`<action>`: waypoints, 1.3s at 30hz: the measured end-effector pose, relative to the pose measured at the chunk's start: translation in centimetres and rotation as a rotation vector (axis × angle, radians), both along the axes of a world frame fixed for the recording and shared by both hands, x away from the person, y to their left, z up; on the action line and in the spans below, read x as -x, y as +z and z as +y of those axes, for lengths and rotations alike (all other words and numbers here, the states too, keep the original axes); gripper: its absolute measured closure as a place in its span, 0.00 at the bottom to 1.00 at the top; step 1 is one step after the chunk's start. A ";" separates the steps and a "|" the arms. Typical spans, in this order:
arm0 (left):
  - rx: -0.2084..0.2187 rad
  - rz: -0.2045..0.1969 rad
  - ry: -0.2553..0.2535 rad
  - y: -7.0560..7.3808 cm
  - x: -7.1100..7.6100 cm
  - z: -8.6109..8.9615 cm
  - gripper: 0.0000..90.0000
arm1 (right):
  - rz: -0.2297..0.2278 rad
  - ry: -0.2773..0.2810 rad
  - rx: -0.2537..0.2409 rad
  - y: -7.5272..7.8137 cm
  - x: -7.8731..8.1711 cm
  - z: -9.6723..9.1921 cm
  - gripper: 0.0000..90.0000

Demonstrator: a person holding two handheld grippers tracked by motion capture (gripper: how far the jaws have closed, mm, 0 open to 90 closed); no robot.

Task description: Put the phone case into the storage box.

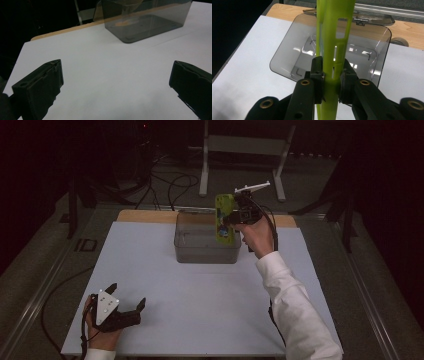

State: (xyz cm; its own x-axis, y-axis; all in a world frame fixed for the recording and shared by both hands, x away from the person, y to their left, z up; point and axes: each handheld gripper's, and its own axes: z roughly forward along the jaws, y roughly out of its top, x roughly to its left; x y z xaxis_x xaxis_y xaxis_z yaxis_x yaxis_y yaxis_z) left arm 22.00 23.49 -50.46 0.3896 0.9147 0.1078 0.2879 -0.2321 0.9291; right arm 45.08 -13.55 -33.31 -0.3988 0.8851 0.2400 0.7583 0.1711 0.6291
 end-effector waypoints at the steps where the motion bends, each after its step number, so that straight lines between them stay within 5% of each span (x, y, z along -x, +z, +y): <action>1: -0.001 0.000 0.000 0.0 0.0 0.0 0.00 | -0.001 0.002 0.003 -0.1 -0.1 0.0 0.86; 39: 0.004 -0.003 0.002 0.0 0.0 0.1 0.00 | 0.070 -0.095 0.070 -2.1 -2.7 -0.5 0.86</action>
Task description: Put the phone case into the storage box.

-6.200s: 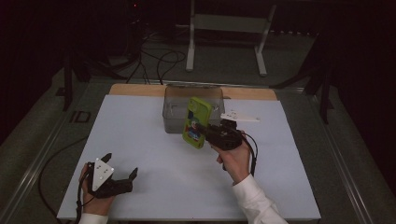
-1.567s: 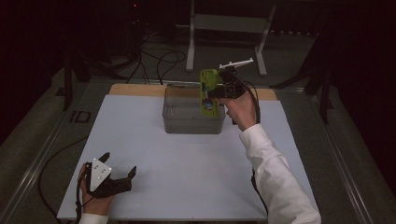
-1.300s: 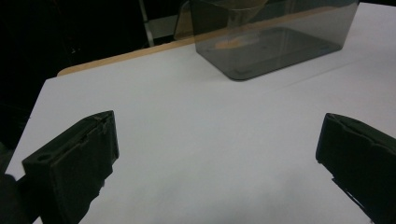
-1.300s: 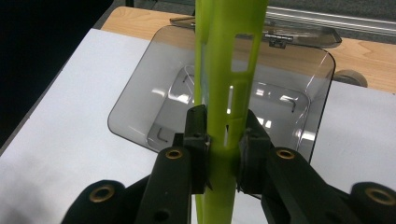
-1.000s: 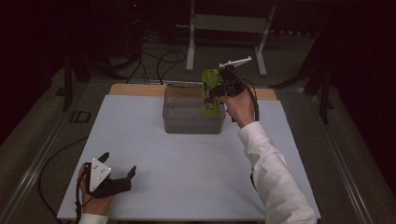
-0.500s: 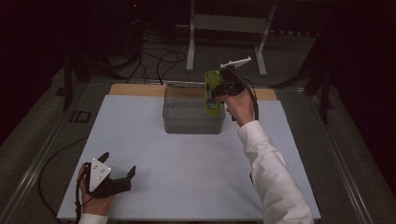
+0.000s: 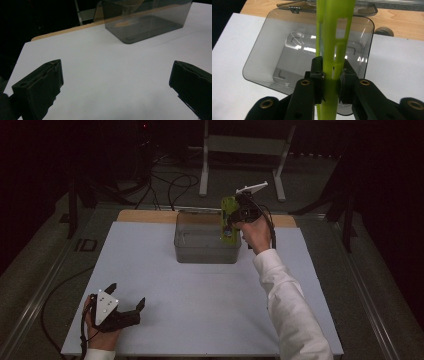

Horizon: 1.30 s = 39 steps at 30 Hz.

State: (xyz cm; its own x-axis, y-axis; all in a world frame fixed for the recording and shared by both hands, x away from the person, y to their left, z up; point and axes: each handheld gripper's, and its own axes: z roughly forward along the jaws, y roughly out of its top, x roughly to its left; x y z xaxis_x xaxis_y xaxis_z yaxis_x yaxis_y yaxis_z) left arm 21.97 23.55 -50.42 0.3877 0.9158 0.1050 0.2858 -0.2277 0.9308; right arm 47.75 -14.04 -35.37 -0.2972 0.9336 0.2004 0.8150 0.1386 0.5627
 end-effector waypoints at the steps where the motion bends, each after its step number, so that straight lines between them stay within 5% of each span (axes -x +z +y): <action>1: 0.000 0.000 0.000 0.0 0.0 0.0 0.00 | -0.004 0.001 0.005 -0.1 -0.1 0.0 0.86; 39: 0.002 -0.005 0.002 0.0 0.0 0.1 0.00 | 0.044 -0.052 0.073 -2.1 -1.6 0.1 0.86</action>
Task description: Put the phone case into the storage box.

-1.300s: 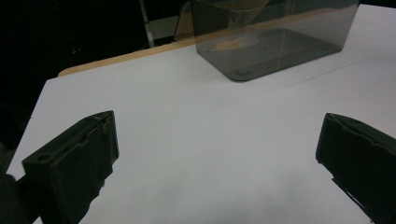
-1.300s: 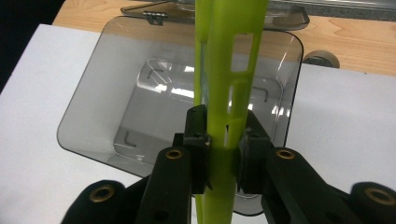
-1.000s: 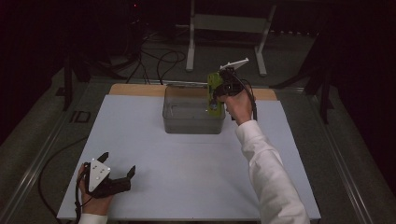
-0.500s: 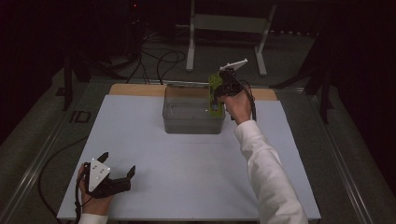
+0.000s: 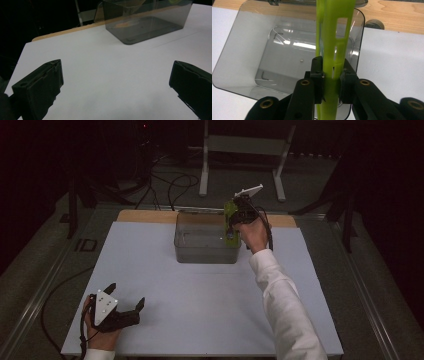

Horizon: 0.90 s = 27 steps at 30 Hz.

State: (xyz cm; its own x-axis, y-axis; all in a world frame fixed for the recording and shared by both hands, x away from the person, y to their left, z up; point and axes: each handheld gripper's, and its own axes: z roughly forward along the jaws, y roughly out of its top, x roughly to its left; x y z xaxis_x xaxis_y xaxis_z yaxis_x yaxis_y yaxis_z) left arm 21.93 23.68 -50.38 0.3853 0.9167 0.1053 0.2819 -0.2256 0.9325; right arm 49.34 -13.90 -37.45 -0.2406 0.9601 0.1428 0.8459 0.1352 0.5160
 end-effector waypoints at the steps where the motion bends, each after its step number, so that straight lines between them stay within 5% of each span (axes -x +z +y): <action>1: 0.000 0.001 0.000 0.0 0.0 0.0 0.00 | 0.003 -0.001 0.001 -0.1 0.0 0.0 0.86; 27: 0.002 0.001 0.001 0.0 0.0 0.1 0.00 | 0.025 -0.018 0.019 -1.4 -0.7 0.0 0.86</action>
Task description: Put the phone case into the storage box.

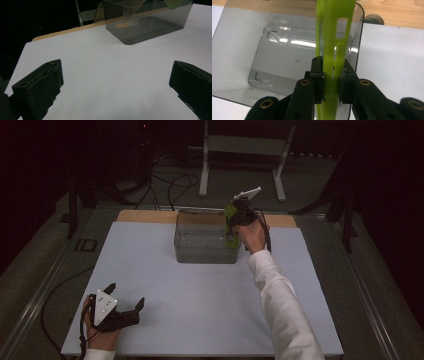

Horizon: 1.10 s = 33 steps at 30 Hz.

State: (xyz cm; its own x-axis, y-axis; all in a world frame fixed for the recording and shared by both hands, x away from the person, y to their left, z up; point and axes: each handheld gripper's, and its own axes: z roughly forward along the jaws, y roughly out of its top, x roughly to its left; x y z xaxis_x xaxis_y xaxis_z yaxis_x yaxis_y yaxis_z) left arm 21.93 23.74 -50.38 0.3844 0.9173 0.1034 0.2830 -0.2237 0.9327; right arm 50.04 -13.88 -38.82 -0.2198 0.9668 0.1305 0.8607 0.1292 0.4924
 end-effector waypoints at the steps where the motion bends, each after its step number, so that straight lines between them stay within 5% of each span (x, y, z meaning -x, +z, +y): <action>1: 0.002 -0.001 0.000 0.0 0.0 0.0 0.00 | 0.001 -0.003 -0.001 -0.1 0.0 0.0 0.86; 33: 0.008 -0.001 0.001 0.0 0.0 0.1 0.00 | 0.094 -0.041 0.053 -3.3 -1.3 0.9 0.86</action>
State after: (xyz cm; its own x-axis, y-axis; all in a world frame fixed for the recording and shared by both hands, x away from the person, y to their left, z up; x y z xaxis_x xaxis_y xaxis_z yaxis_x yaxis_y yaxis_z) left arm 21.92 23.81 -50.38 0.3834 0.9185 0.0963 0.2825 -0.2159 0.9347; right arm 51.37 -12.93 -42.07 -0.1690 0.9809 0.0968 0.9081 0.1167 0.4023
